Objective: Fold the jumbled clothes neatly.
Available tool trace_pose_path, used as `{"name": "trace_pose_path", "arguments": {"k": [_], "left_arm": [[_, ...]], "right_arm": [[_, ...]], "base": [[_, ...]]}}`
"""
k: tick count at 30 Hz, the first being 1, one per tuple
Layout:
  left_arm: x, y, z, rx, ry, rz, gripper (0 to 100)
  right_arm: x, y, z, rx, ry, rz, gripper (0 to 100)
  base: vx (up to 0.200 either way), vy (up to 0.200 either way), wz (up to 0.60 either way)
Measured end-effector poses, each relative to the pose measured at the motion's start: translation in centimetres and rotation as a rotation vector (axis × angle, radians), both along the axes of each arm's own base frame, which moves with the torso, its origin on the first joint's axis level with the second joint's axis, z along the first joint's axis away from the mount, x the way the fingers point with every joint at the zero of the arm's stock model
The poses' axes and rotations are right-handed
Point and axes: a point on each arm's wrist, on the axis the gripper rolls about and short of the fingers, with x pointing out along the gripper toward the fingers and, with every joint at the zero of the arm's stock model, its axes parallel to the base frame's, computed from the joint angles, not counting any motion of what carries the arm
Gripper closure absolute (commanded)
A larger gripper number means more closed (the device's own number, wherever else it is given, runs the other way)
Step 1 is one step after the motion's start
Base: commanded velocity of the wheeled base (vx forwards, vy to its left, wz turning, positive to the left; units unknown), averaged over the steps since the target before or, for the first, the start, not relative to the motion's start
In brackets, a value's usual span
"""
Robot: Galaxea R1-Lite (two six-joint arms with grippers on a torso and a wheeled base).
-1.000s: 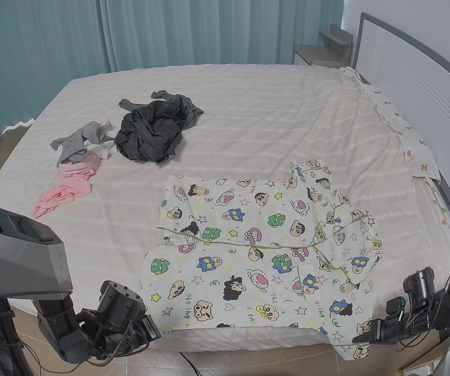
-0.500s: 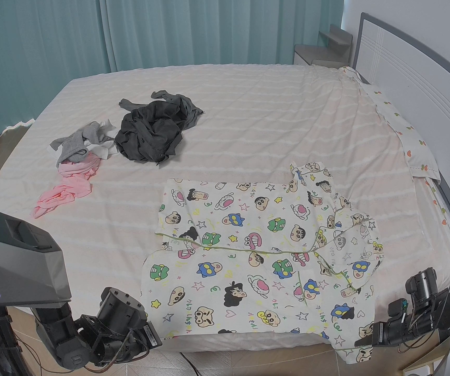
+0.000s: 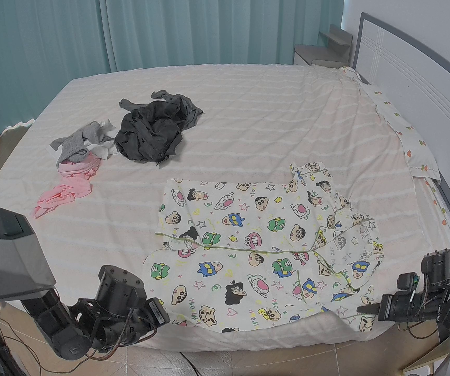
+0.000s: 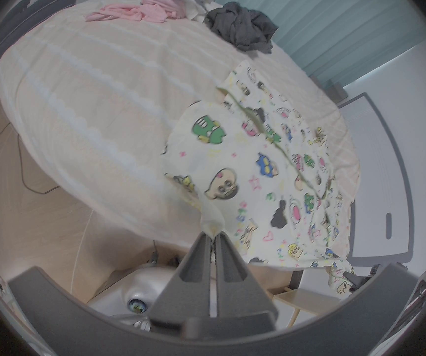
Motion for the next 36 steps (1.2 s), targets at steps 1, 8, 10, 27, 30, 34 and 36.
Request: {"name": "trace_pose_path", "arguments": {"k": [1,8,10,27,30,34,36], "left_arm": [[0.3,-0.1,0.3,-0.008,-0.014,0.001,100],[2.6,-1.0,2.0,-0.049,-0.100,0.015,100],[3.3,-1.1,2.3,-0.050,-0.107,0.023,100],[10.2,-1.9,4.7,-0.093,-0.198,0.098,100],[11.2,-1.9,4.4,-0.093,-0.202,0.110,100],[12.4,-2.0,3.8,-0.095,-0.205,0.124,100],[12.8,-2.0,3.6,-0.097,-0.207,0.131,100]], "right_arm": [[0.2,0.0,0.3,0.011,-0.028,-0.011,100],[1.2,0.0,1.5,0.063,-0.141,-0.062,100],[1.4,0.0,1.6,0.068,-0.153,-0.066,100],[6.3,0.1,2.4,0.092,-0.255,-0.126,100],[7.4,0.0,2.3,0.104,-0.258,-0.163,100],[8.6,0.1,2.2,0.125,-0.263,-0.190,100],[9.1,0.0,2.2,0.134,-0.267,-0.202,100]], "base": [[0.000,0.000,0.00],[0.000,0.000,0.00],[0.000,0.000,0.00],[0.000,0.000,0.00],[0.000,0.000,0.00],[0.000,0.000,0.00],[0.000,0.000,0.00]]}}
